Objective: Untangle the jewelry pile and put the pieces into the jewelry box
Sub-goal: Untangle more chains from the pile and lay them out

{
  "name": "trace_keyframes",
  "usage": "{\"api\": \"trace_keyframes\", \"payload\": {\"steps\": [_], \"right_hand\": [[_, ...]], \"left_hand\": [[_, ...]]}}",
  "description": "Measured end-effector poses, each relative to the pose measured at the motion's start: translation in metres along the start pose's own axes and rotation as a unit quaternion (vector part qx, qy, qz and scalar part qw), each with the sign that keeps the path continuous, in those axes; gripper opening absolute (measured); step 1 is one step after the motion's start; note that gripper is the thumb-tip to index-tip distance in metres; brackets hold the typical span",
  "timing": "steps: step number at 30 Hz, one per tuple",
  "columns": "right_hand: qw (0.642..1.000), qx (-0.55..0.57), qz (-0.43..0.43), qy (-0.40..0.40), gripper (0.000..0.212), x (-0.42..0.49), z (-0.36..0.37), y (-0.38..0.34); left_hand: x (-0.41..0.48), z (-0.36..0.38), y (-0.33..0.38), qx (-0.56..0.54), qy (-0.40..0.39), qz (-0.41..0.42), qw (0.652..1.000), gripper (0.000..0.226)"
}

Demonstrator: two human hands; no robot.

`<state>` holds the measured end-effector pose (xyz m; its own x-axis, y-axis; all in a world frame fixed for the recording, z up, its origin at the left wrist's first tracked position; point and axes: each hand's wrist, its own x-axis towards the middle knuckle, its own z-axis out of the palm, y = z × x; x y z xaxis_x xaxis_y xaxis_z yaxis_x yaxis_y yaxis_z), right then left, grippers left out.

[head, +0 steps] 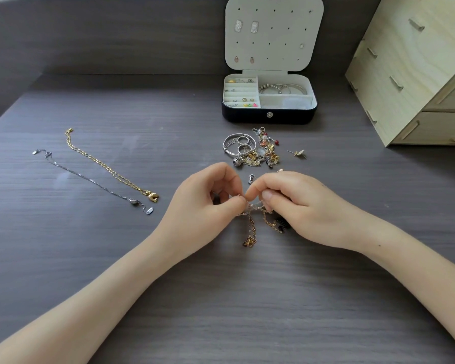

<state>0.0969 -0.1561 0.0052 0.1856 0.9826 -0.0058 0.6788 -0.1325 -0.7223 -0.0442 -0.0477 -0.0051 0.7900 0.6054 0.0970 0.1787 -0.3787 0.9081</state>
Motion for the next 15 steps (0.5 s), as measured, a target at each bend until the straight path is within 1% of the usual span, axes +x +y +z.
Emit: {"api": "trace_keyframes", "payload": {"steps": [3,5,7,12,15], "right_hand": [[0.997,0.074,0.007,-0.004,0.023,-0.0025,-0.0024,-0.0002],[0.990,0.139,0.015,-0.011,0.021,-0.0034,-0.0059,0.0001],[0.984,0.177,0.022,-0.019,0.021,-0.0043,-0.0088,-0.0003],[0.971,0.235,0.034,-0.035,0.013,-0.0041,-0.0090,0.0007],[0.974,0.221,0.031,-0.037,0.013,-0.0044,-0.0094,0.0023]], "left_hand": [[0.0005,-0.0005,0.0007,0.010,0.004,0.004,1.000,0.008],[0.0006,-0.0007,0.0009,0.018,0.004,-0.001,1.000,0.009],[0.0004,-0.0006,0.0009,0.022,-0.002,-0.004,1.000,0.009],[0.0011,-0.0010,0.0002,0.013,-0.021,-0.010,1.000,0.007],[0.0020,-0.0007,0.0002,-0.004,-0.026,-0.018,1.000,0.008]]}}
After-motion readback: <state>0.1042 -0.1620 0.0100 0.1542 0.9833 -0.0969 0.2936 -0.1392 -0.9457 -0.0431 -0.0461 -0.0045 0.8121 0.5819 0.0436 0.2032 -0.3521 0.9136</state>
